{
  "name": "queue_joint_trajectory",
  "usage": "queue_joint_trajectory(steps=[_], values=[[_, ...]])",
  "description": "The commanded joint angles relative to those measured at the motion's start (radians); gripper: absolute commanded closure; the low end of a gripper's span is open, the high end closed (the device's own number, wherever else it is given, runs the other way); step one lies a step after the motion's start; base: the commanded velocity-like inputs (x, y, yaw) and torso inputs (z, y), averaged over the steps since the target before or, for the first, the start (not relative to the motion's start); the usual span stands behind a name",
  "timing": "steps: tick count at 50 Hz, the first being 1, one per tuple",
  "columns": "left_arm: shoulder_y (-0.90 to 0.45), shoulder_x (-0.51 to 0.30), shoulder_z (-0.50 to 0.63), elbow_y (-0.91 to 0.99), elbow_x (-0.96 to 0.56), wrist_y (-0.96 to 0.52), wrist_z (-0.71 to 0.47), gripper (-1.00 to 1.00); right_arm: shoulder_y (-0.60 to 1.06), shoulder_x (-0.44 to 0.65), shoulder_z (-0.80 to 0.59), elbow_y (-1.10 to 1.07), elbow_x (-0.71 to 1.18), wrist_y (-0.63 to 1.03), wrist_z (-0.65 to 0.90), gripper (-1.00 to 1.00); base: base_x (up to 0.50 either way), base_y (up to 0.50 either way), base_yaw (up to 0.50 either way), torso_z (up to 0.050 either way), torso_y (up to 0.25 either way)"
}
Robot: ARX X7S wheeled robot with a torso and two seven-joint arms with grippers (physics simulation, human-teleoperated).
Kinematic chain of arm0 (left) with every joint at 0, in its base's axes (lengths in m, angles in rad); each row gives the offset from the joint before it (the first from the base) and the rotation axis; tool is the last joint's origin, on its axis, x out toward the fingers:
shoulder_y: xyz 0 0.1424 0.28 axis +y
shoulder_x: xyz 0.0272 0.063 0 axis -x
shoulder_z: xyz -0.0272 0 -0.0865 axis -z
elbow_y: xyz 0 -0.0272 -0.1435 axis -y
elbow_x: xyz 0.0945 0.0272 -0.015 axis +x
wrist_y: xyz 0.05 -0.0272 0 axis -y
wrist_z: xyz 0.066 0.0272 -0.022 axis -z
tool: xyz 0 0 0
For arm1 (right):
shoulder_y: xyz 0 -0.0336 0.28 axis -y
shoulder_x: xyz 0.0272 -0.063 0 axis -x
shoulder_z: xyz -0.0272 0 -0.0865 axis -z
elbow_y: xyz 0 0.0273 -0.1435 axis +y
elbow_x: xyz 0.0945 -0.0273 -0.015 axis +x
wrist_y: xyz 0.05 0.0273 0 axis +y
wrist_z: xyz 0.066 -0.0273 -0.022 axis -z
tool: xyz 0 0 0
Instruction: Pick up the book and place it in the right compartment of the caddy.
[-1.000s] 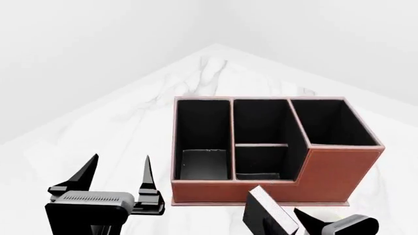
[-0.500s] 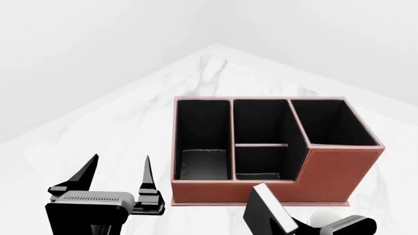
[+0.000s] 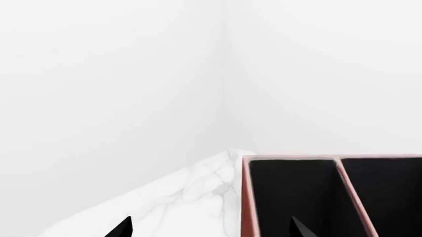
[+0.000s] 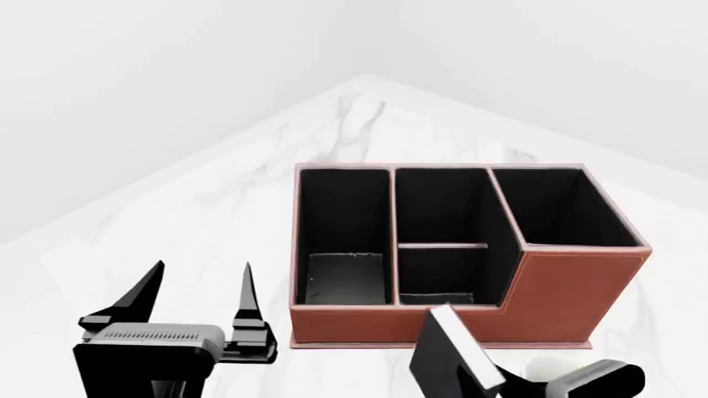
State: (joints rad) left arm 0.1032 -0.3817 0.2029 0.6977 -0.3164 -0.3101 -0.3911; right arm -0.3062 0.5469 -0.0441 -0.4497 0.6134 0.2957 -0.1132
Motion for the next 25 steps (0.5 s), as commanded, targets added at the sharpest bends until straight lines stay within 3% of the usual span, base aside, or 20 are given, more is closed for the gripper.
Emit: queue_joint_trajectory(steps=[1, 25], values=[[0.000, -0.004, -0.004, 0.003, -0.009, 0.001, -0.003, -1.00, 0.026, 0.057, 0.046, -0.156, 0.065, 0.065, 0.044, 1.00, 0.00, 0.00, 0.00, 0.000, 0.000], [-0.001, -0.012, -0.007, 0.009, -0.018, 0.001, -0.012, -1.00, 0.123, 0.140, 0.128, -0.331, 0.197, 0.183, 0.164, 1.00, 0.00, 0.00, 0.00, 0.000, 0.001]])
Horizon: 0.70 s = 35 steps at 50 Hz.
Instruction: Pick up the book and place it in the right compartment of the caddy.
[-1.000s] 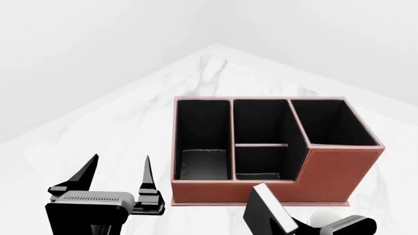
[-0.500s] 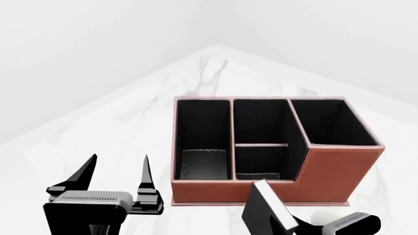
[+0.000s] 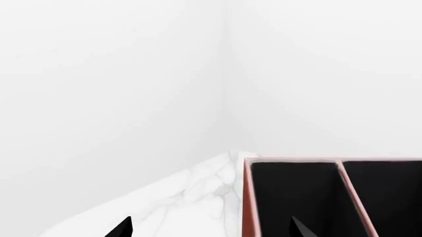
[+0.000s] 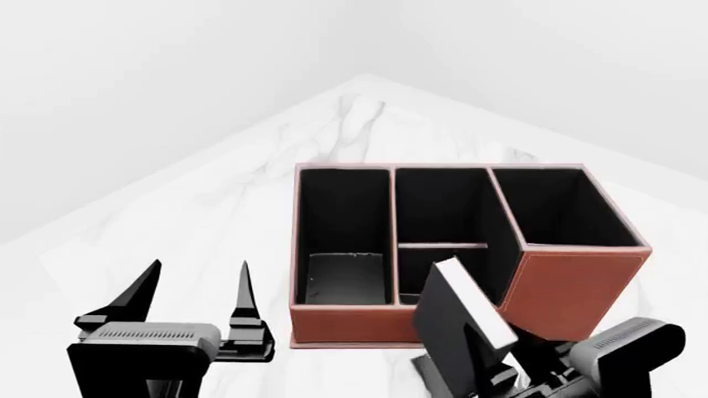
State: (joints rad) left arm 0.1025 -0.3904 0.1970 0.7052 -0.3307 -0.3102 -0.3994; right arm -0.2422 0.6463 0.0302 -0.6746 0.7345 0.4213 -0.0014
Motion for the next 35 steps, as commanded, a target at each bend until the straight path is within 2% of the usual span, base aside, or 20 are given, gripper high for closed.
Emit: queue_joint_trajectory(steps=[1, 20, 27, 35], values=[[-0.001, -0.003, 0.000, 0.000, -0.004, 0.000, -0.003, -1.00, 0.066, 0.044, 0.059, -0.110, 0.088, 0.064, 0.058, 1.00, 0.00, 0.00, 0.00, 0.000, 0.000], [-0.001, -0.008, 0.006, -0.005, -0.006, 0.005, -0.006, -1.00, 0.275, 0.152, 0.134, -0.198, 0.377, 0.208, 0.240, 1.00, 0.00, 0.00, 0.00, 0.000, 0.001], [-0.002, -0.008, 0.010, -0.009, -0.006, 0.007, -0.006, -1.00, 0.346, 0.178, 0.129, -0.203, 0.439, 0.243, 0.300, 1.00, 0.00, 0.00, 0.00, 0.000, 0.001], [-0.001, -0.012, 0.009, -0.006, -0.006, 0.008, -0.010, -1.00, 0.493, 0.225, 0.117, -0.177, 0.591, 0.295, 0.413, 1.00, 0.00, 0.00, 0.00, 0.000, 0.001]])
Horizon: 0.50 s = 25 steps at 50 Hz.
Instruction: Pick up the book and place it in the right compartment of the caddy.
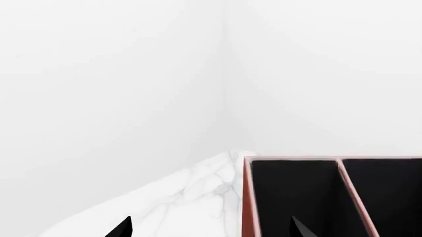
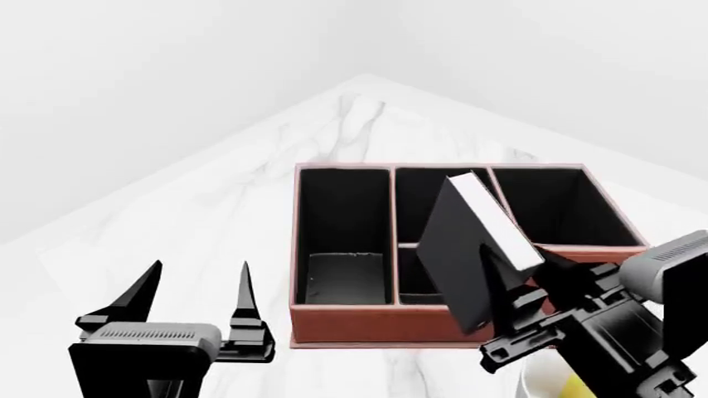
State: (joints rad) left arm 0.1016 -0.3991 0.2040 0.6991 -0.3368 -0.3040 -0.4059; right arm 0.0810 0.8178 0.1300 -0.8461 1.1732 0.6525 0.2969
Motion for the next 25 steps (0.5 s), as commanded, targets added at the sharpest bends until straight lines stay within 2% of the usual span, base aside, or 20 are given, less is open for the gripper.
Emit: queue_joint_trajectory(steps=[1, 12, 25], values=[[0.000, -0.003, 0.003, 0.000, 0.000, 0.002, -0.003, -1.00, 0.192, 0.059, 0.014, 0.000, 0.175, 0.069, 0.129, 1.00, 0.00, 0.00, 0.00, 0.000, 0.000], [-0.003, -0.004, 0.010, 0.000, 0.001, -0.002, -0.006, -1.00, 0.466, 0.099, -0.055, 0.079, 0.374, 0.117, 0.259, 1.00, 0.00, 0.00, 0.00, 0.000, 0.001], [-0.004, -0.007, 0.013, 0.002, -0.001, -0.003, -0.011, -1.00, 0.669, 0.112, -0.118, 0.184, 0.461, 0.150, 0.336, 1.00, 0.00, 0.00, 0.00, 0.000, 0.002]])
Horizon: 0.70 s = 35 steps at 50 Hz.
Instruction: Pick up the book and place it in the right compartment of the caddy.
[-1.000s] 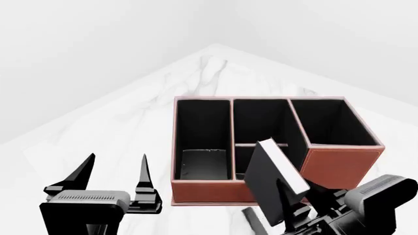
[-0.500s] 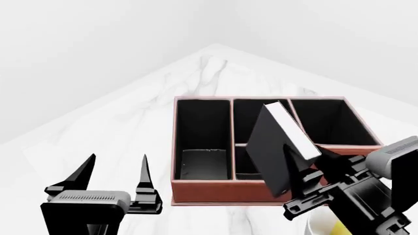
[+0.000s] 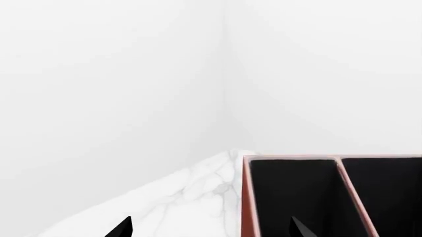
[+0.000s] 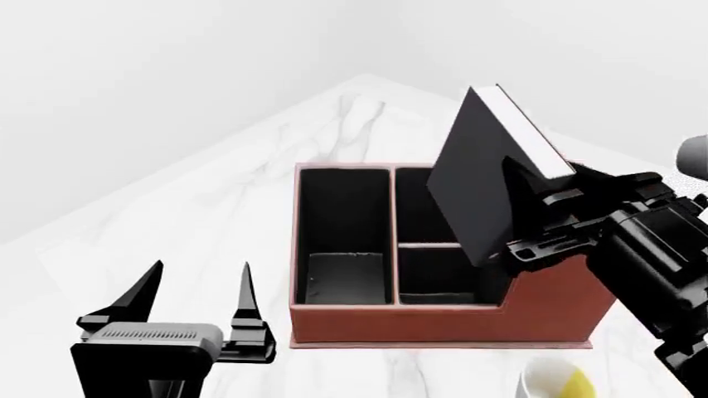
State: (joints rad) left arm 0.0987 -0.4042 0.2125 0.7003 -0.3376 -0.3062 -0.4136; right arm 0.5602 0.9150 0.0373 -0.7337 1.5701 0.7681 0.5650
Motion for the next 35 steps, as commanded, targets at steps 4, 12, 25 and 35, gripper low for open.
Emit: queue_joint_trajectory(steps=[4, 12, 25, 35], values=[[-0.001, -0.003, 0.006, 0.001, 0.000, -0.001, -0.005, -1.00, 0.217, 0.014, -0.043, 0.104, 0.052, 0.044, 0.083, 1.00, 0.00, 0.00, 0.00, 0.000, 0.000], [-0.003, -0.004, 0.008, -0.003, -0.002, 0.000, -0.006, -1.00, 0.266, 0.005, -0.083, 0.163, 0.005, 0.067, 0.082, 1.00, 0.00, 0.00, 0.00, 0.000, 0.001], [-0.003, -0.006, 0.010, -0.007, -0.004, 0.004, -0.008, -1.00, 0.325, 0.002, -0.139, 0.240, -0.093, 0.097, 0.062, 1.00, 0.00, 0.00, 0.00, 0.001, 0.002], [-0.005, -0.007, 0.012, -0.009, -0.008, 0.004, -0.010, -1.00, 0.380, -0.003, -0.193, 0.292, -0.182, 0.121, 0.026, 1.00, 0.00, 0.00, 0.00, 0.000, 0.001]])
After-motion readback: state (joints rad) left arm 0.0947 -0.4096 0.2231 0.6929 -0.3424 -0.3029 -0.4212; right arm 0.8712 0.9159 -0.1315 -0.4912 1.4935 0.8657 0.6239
